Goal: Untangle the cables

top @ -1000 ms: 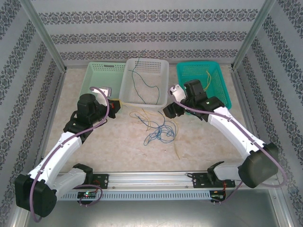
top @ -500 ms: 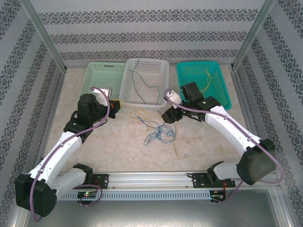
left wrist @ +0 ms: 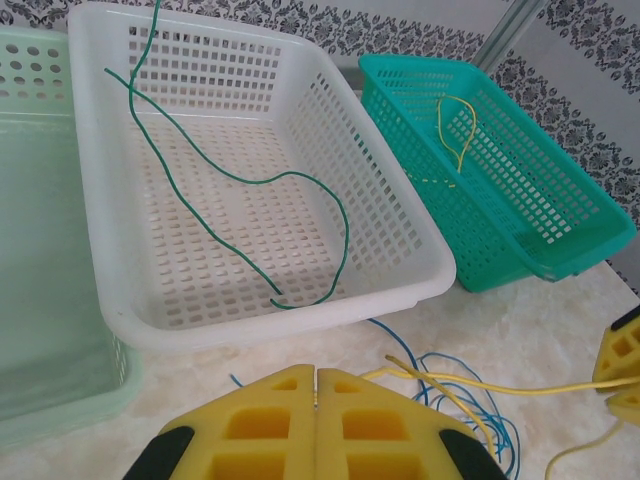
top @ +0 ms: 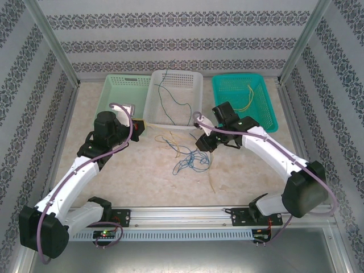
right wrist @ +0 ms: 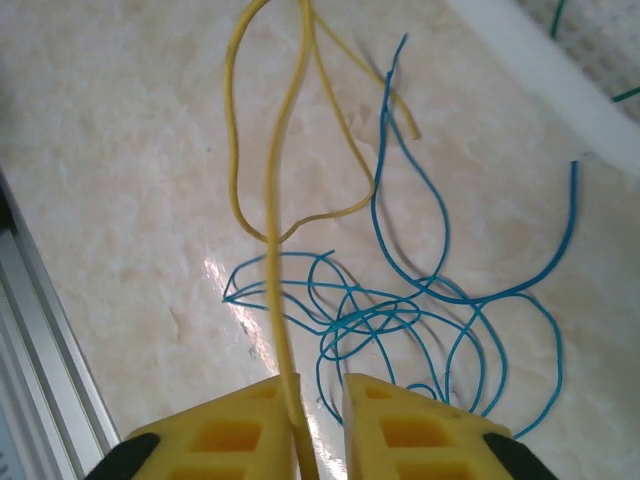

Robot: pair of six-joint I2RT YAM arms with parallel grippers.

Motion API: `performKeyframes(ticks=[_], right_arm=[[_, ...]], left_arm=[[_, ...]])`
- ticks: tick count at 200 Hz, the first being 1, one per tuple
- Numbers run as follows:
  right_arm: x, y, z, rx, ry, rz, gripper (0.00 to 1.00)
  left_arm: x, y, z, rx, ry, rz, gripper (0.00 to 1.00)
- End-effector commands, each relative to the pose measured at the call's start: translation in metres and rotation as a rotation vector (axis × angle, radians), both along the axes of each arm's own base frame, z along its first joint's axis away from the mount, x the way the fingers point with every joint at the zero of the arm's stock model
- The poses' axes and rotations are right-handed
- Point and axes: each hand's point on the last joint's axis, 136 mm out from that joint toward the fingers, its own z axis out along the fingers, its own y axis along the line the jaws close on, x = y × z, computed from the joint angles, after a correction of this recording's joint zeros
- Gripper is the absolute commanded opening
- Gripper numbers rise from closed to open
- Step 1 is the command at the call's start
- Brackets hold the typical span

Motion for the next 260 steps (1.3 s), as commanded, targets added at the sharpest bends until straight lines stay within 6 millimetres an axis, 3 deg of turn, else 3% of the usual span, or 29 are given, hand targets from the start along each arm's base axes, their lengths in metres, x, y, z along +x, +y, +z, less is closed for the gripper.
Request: performKeyframes(ticks=[1, 12, 26, 38, 74, 107, 130, 174, 197, 216, 238, 260], right_arm=[[-0.005, 0.011, 0.009, 0.018, 0.003, 0.058, 0.09], [-0.005, 0.012, 0.014, 0.021, -0.009, 0.063, 0.05], [-0.003, 0.008, 0.02, 0.009, -0.046, 0.05, 0.0], [-0.002, 0.003, 0.027, 0.004, -0.079, 0.033, 0.0], [0.006, -0.002, 0.037, 0.0, -0.103, -0.04, 0.0], [0.02, -0.001, 0.041, -0.002, -0.091, -0.125, 0.0], [0.031, -0.013, 0.062, -0.012, -0.162, -0.186, 0.0], [0.074, -0.089, 0.143, 0.125, -0.297, -0.486, 0.0], [0.096, -0.13, 0.17, 0.033, -0.447, -0.619, 0.0], [0.115, -0.154, 0.184, -0.022, -0.552, -0.71, 0.0], [0.14, -0.181, 0.185, -0.131, -0.625, -0.804, 0.0], [0.161, -0.196, 0.191, -0.197, -0.668, -0.834, 0.0]], left_arm=[[0.005, 0.004, 0.016, 0.012, -0.044, 0.011, 0.0], [0.006, 0.006, 0.016, 0.015, -0.041, 0.02, 0.05], [0.006, 0.009, 0.014, 0.021, -0.031, 0.043, 0.3], [0.007, 0.012, 0.009, 0.021, -0.018, 0.068, 0.59], [-0.001, -0.01, 0.003, -0.025, -0.008, -0.019, 1.0], [-0.014, -0.022, -0.006, 0.049, -0.022, -0.019, 1.0], [-0.015, -0.014, -0.021, 0.092, 0.021, 0.014, 1.0], [-0.015, -0.014, -0.046, 0.117, 0.091, 0.013, 1.0], [-0.012, -0.017, -0.05, 0.107, 0.1, 0.009, 1.0], [-0.009, -0.018, -0.051, 0.105, 0.101, 0.007, 1.0], [-0.008, -0.019, -0.051, 0.105, 0.1, 0.004, 1.0], [-0.008, -0.018, -0.054, 0.111, 0.103, 0.008, 1.0]])
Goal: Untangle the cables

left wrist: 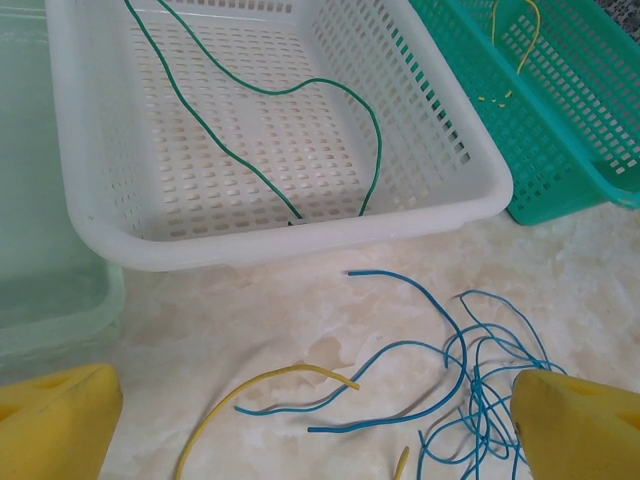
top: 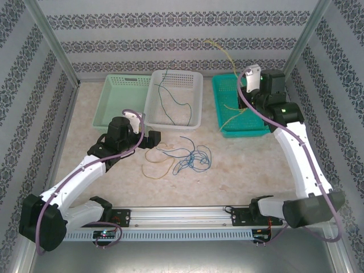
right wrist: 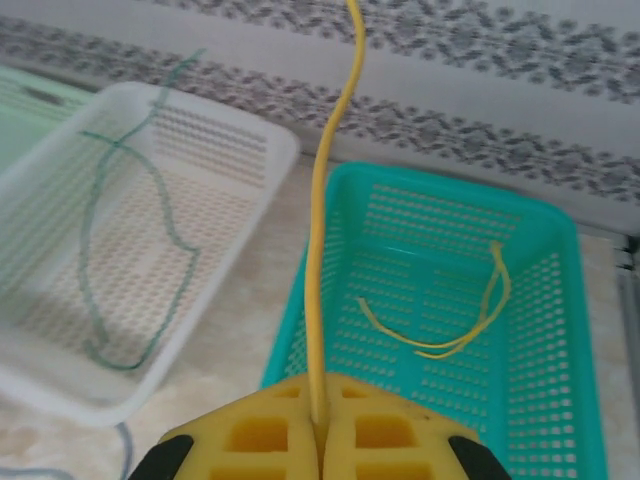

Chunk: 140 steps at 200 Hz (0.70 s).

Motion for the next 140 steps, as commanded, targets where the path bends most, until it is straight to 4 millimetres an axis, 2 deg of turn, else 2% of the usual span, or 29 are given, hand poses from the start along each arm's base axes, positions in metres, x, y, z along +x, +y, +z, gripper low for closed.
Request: performKeyframes(ticks=[1, 29, 64, 80, 93, 140], right_arm=[[0.029, -0.032, 0.014, -0.119, -0.067, -0.127, 0.0], [0.053, -0.044, 0.015, -0.217, -0.1, -0.168, 0.0], [0.083, -0.062, -0.014, -0.3, -0.058, -0.221, 0.0], [0.091, -0.065, -0.027, -0.275, -0.014, -0.212, 0.0], [0.094, -0.06, -0.045, -0.263, 0.051, -0.171, 0.0], [0.095, -0.053, -0.13, -0.284, 0.321, -0.092, 0.0]], left_arm=[[0.001, 0.0, -0.001, 0.006, -0.013, -0.001, 1.0], [0.002, 0.001, -0.005, 0.01, -0.011, 0.008, 1.0], [0.004, 0.002, -0.009, 0.023, -0.005, 0.013, 1.0], [0.004, 0.002, -0.008, 0.028, -0.008, 0.015, 1.0], [0.004, 0.003, -0.01, 0.034, -0.007, 0.017, 1.0], [0.006, 0.002, -0.014, 0.042, 0.007, 0.014, 1.0]])
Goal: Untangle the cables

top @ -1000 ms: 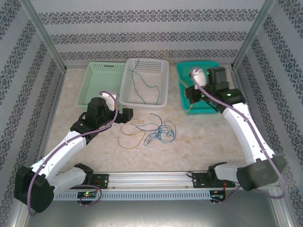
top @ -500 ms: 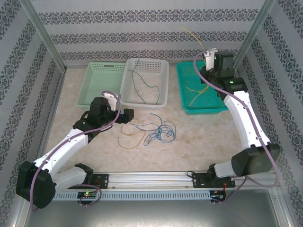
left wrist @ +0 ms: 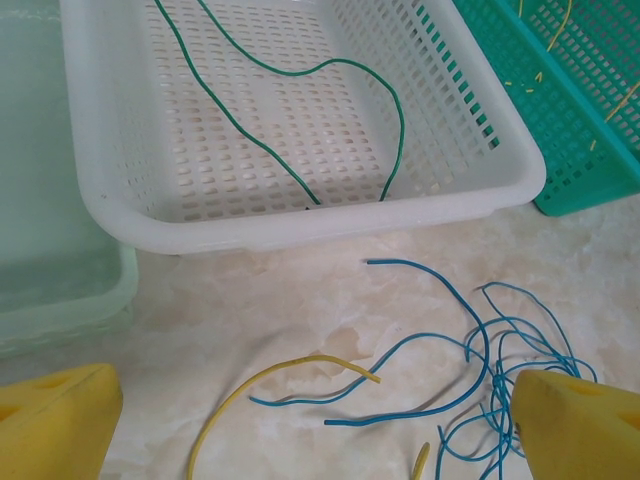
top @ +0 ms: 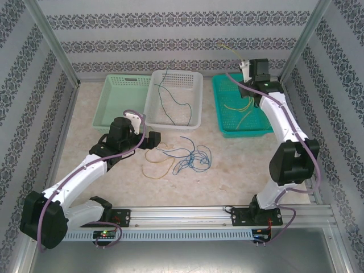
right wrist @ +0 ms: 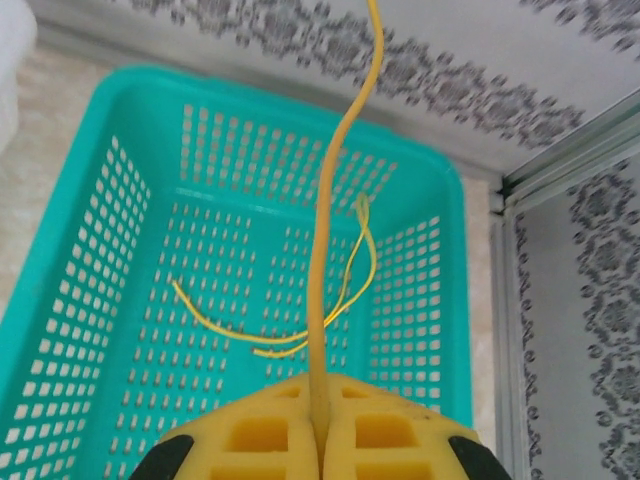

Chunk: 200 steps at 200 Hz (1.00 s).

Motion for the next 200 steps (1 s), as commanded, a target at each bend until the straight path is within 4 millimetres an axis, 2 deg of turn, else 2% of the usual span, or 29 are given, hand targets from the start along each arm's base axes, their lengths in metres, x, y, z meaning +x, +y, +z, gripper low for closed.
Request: performKeyframes(ticks=[1, 16, 32, 56, 69, 75, 84, 91, 99, 128, 149, 178, 200], right_arm=[[-0.007, 0.007, -0.035, 0.015, 0.145, 0.041, 0.0], [-0.007, 0.01, -0.058, 0.024, 0.218, 0.049, 0.0], [-0.007, 0.01, -0.079, 0.022, 0.283, 0.048, 0.05], [-0.009, 0.007, -0.108, 0.007, 0.355, 0.031, 0.23], [-0.009, 0.003, -0.118, -0.004, 0.376, 0.008, 0.28], [-0.009, 0.002, -0.121, -0.003, 0.382, -0.002, 0.35], [-0.009, 0.002, -0.122, 0.005, 0.386, -0.017, 0.57], [-0.009, 0.003, -0.118, 0.021, 0.377, -0.029, 0.69], [-0.008, 0.006, -0.109, 0.05, 0.354, -0.034, 0.74], [-0.013, 0.029, -0.054, 0.156, 0.218, 0.008, 0.83], [-0.025, 0.047, -0.023, 0.16, 0.146, 0.045, 0.86], [-0.046, 0.064, -0.008, 0.175, 0.111, 0.055, 0.88], [-0.059, 0.08, -0.005, 0.247, 0.105, 0.077, 0.91]], left_arm=[[0.004, -0.001, -0.002, 0.019, -0.017, -0.005, 1.0], [0.004, 0.0, -0.001, 0.024, -0.013, -0.004, 1.0], [0.004, -0.001, 0.0, 0.023, -0.013, -0.008, 1.0], [0.002, -0.001, -0.002, 0.013, -0.001, -0.002, 1.0], [0.0, -0.002, -0.005, -0.001, 0.016, -0.004, 0.98], [-0.001, -0.004, -0.007, -0.011, 0.024, -0.009, 0.97], [-0.003, -0.007, -0.011, -0.023, 0.043, -0.02, 0.96], [-0.006, -0.008, -0.014, -0.028, 0.056, -0.026, 0.95], [-0.009, -0.007, -0.02, -0.023, 0.074, -0.028, 0.94], [-0.019, 0.004, -0.038, 0.016, 0.13, 0.002, 0.92], [-0.024, 0.014, -0.048, 0.005, 0.213, 0.094, 0.84], [-0.033, 0.018, -0.069, -0.093, 0.31, 0.205, 0.86], [-0.031, 0.024, -0.082, -0.068, 0.366, 0.265, 0.88]])
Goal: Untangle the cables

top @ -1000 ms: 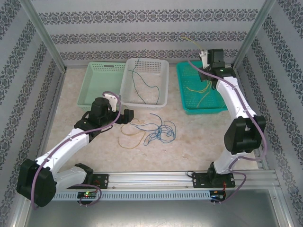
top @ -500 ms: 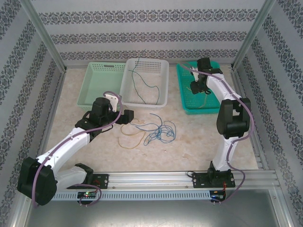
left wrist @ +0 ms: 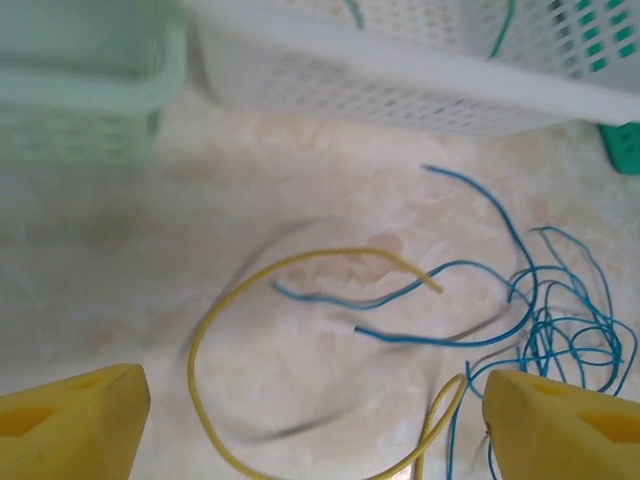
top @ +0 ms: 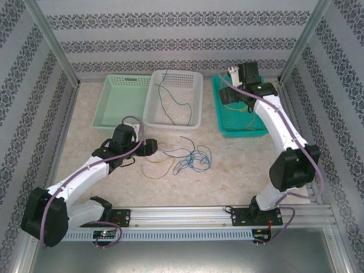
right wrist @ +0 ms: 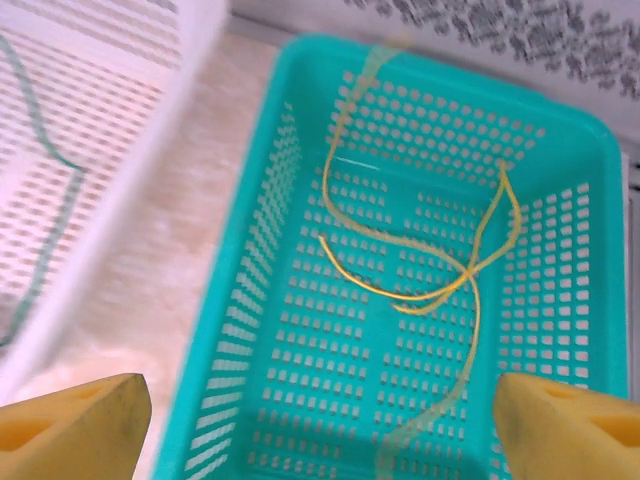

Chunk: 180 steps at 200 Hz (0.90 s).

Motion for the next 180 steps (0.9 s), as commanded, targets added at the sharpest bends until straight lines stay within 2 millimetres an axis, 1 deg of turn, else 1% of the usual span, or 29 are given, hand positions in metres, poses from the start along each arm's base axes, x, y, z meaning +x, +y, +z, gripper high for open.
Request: performKeyframes(ticks=[1, 7, 22, 31, 43, 70, 93, 111, 143, 160, 180], right_arm=[[-0.013, 0.011, -0.016, 0.077, 0.046, -0.012, 0.91], [-0.016, 0.014, -0.015, 0.093, 0.044, -0.01, 0.92], [-0.021, 0.016, -0.013, 0.105, 0.04, -0.013, 0.94], [-0.024, 0.017, -0.012, 0.112, 0.038, -0.014, 0.94], [-0.031, 0.024, -0.012, 0.134, 0.037, 0.007, 0.94], [-0.045, 0.037, -0.016, 0.156, 0.028, 0.043, 0.94], [-0.053, 0.042, -0.014, 0.17, 0.017, 0.063, 0.94], [-0.057, 0.042, -0.011, 0.172, 0.008, 0.068, 0.94], [-0.059, 0.04, -0.006, 0.167, -0.013, 0.069, 0.95], [-0.059, 0.042, -0.005, 0.181, -0.017, 0.076, 0.95], [-0.058, 0.046, -0.002, 0.205, -0.026, 0.087, 0.95]], left_arm=[[-0.004, 0.011, -0.019, 0.002, 0.112, 0.118, 0.87], [-0.003, 0.012, -0.023, 0.017, 0.139, 0.128, 0.88], [0.002, 0.01, -0.031, 0.02, 0.193, 0.122, 0.88], [0.005, 0.008, -0.038, 0.014, 0.228, 0.122, 0.85], [0.01, 0.006, -0.046, 0.007, 0.26, 0.116, 0.83], [0.018, -0.006, -0.066, -0.003, 0.351, 0.084, 0.7], [0.014, -0.004, -0.084, 0.028, 0.412, 0.087, 0.6], [0.01, 0.001, -0.087, 0.045, 0.421, 0.103, 0.59], [-0.001, 0.016, -0.08, 0.099, 0.42, 0.139, 0.63], [-0.005, 0.017, -0.078, 0.09, 0.417, 0.15, 0.62], [-0.006, 0.013, -0.085, 0.06, 0.438, 0.153, 0.59]])
